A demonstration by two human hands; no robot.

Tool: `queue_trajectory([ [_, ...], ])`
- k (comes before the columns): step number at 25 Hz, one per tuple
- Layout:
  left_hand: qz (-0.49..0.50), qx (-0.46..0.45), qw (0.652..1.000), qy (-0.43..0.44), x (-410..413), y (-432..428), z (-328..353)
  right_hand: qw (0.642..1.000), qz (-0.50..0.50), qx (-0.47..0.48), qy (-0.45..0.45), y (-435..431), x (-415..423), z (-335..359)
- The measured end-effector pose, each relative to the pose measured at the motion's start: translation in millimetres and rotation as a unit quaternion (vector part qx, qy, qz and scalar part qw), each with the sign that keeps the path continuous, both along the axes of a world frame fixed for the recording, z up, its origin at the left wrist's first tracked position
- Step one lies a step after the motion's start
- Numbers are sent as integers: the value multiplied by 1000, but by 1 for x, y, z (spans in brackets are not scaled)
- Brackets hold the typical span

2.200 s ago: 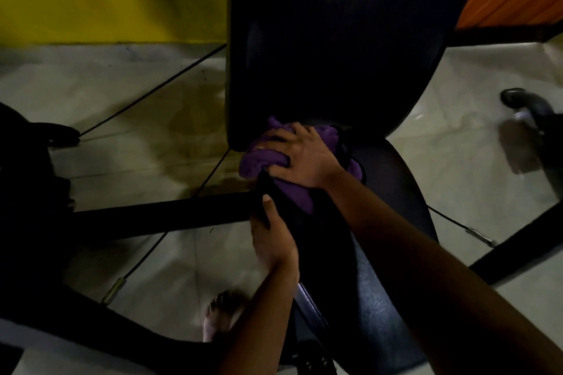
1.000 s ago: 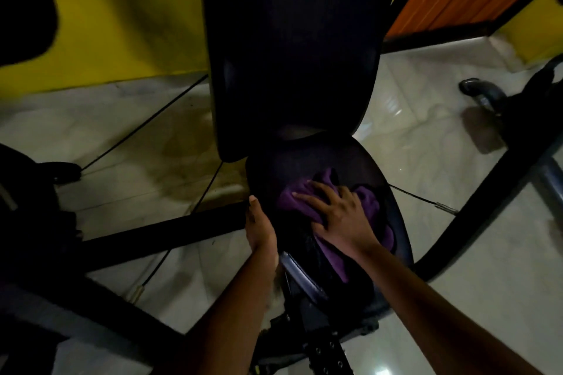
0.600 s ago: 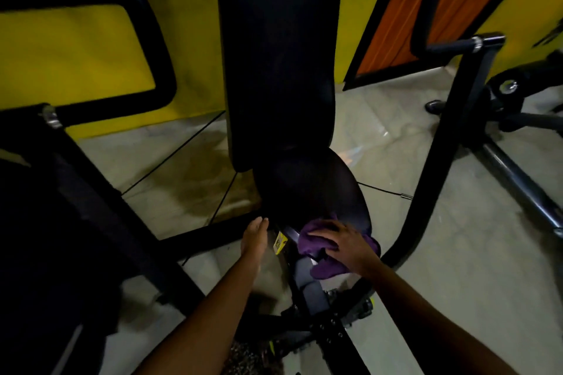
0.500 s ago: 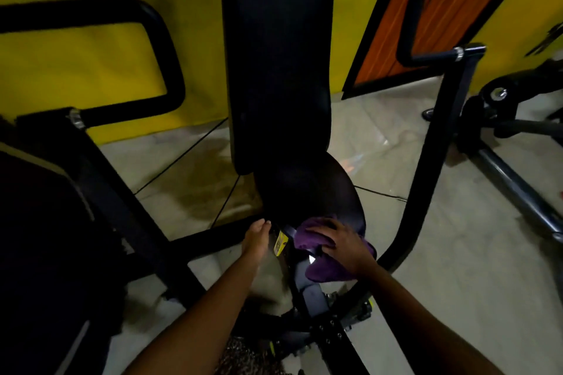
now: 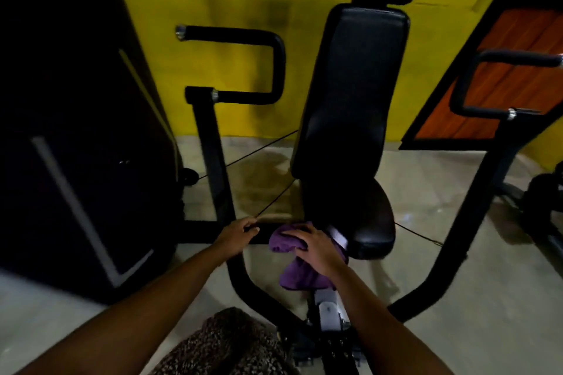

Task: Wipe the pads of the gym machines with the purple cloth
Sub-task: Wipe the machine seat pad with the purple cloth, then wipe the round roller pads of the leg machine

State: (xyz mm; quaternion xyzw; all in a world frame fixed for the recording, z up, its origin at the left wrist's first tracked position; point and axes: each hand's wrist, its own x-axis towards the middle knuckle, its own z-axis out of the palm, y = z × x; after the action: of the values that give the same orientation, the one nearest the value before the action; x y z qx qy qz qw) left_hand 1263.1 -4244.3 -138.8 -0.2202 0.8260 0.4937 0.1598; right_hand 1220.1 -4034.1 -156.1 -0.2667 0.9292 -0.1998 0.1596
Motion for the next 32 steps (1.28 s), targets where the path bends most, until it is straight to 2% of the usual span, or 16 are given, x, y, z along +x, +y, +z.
queue_trajectory([
  [5, 66, -18, 998, 5, 98, -84, -7, 993, 121, -11, -9, -91, 39, 1],
  [9, 151, -63, 986, 30, 230, -159, 2, 978, 207, -29, -20, -190, 110, 9],
  [13, 269, -131, 954, 10, 381, -214, 15, 948, 308, -65, -49, -287, 217, 14],
  [19, 451, -163, 877, -20, 607, -269, 23, 872, 479, -62, -74, -429, 397, 28],
  [24, 589, -172, 790, -25, 748, -304, 33, 793, 603, -62, -62, -543, 534, 39],
  [28, 651, -159, 742, -24, 834, -338, 38, 738, 668, -71, -57, -631, 627, 35],
  [32, 687, -167, 705, -56, 924, -393, 38, 678, 727, -45, -99, -731, 727, 33],
])
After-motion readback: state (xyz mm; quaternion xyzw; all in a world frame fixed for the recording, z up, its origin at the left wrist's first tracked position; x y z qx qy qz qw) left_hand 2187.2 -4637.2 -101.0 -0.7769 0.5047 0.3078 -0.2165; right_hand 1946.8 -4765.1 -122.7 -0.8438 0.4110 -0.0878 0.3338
